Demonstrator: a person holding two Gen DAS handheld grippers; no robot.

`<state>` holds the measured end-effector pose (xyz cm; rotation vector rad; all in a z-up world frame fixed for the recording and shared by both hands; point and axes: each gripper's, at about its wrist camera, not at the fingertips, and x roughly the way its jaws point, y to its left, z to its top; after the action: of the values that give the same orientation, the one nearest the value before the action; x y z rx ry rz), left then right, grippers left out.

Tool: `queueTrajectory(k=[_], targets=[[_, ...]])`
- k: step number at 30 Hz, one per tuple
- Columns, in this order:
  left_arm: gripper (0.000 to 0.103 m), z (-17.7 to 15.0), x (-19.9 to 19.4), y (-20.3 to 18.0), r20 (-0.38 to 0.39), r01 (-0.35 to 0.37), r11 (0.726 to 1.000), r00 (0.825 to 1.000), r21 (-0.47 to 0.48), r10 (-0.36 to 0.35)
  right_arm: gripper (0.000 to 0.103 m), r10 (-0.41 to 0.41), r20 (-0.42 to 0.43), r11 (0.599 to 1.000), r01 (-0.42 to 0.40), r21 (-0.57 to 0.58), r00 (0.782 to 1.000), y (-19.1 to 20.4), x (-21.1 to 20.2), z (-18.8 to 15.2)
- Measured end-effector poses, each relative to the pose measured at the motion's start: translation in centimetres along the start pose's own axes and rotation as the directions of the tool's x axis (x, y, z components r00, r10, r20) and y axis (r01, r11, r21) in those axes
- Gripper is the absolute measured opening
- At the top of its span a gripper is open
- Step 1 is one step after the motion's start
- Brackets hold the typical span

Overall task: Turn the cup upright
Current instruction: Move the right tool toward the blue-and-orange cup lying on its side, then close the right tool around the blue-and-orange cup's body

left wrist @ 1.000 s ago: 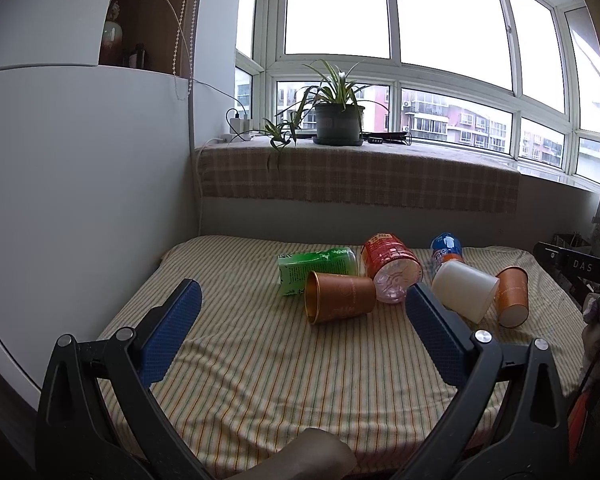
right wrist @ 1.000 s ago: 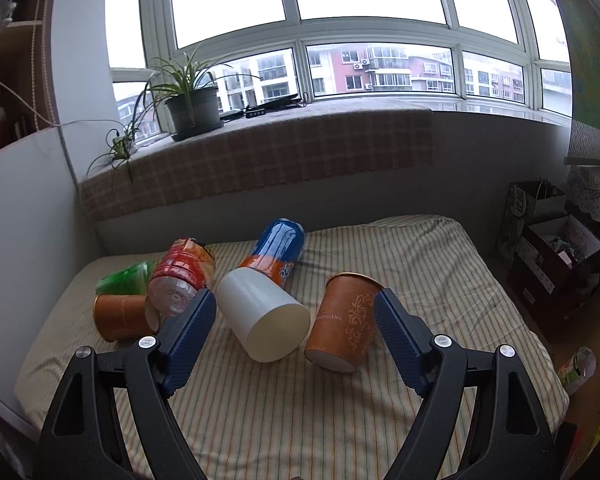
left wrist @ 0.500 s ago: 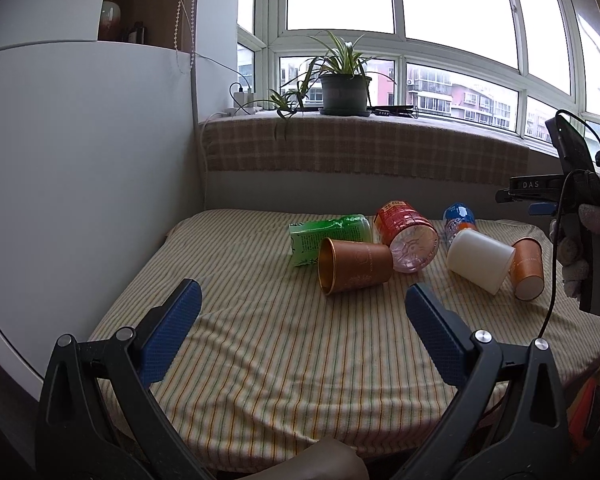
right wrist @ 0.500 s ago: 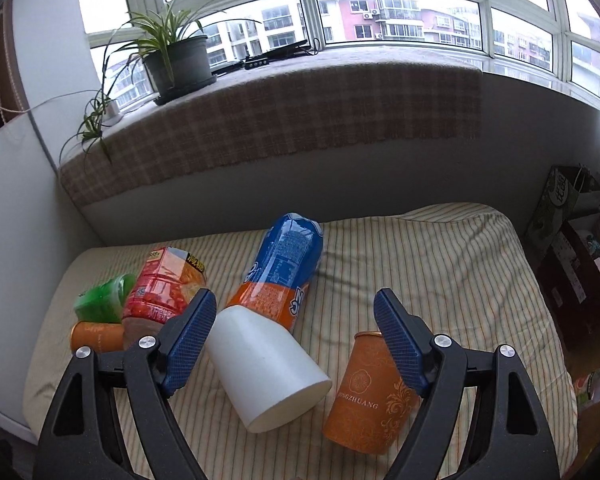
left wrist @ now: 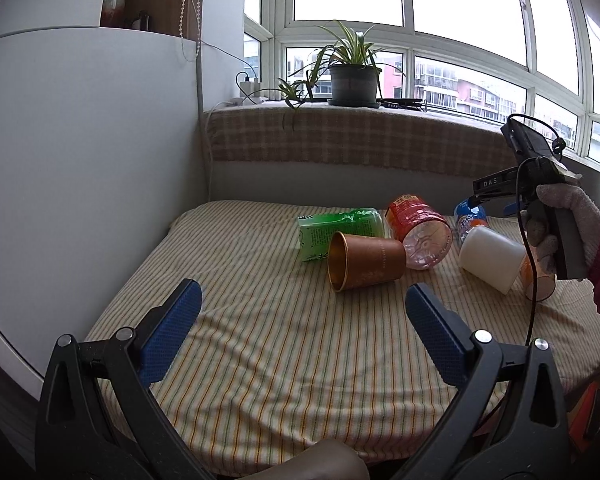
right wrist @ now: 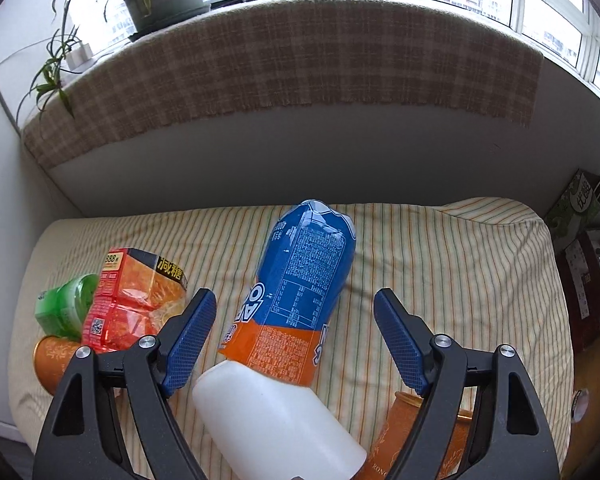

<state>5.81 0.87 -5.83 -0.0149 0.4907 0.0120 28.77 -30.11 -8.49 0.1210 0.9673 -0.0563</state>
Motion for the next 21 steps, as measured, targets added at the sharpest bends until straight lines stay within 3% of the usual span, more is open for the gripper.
queueTrajectory(k=[10, 21], targets=[[0.103, 0.1, 0.7, 0.2, -0.001, -0.01, 1.0, 1.0, -0.003, 0.01, 0.081, 0.025, -0.138, 0.996, -0.012, 0.093, 0.99, -1.6, 3.8, 1.8], [0.103, 0.1, 0.9, 0.6, 0.001, -0.02, 1.0, 1.0, -0.009, 0.02, 0.08, 0.07, -0.232, 0.985, -0.03, 0.173, 0.97, -3.8, 6.8, 3.1]])
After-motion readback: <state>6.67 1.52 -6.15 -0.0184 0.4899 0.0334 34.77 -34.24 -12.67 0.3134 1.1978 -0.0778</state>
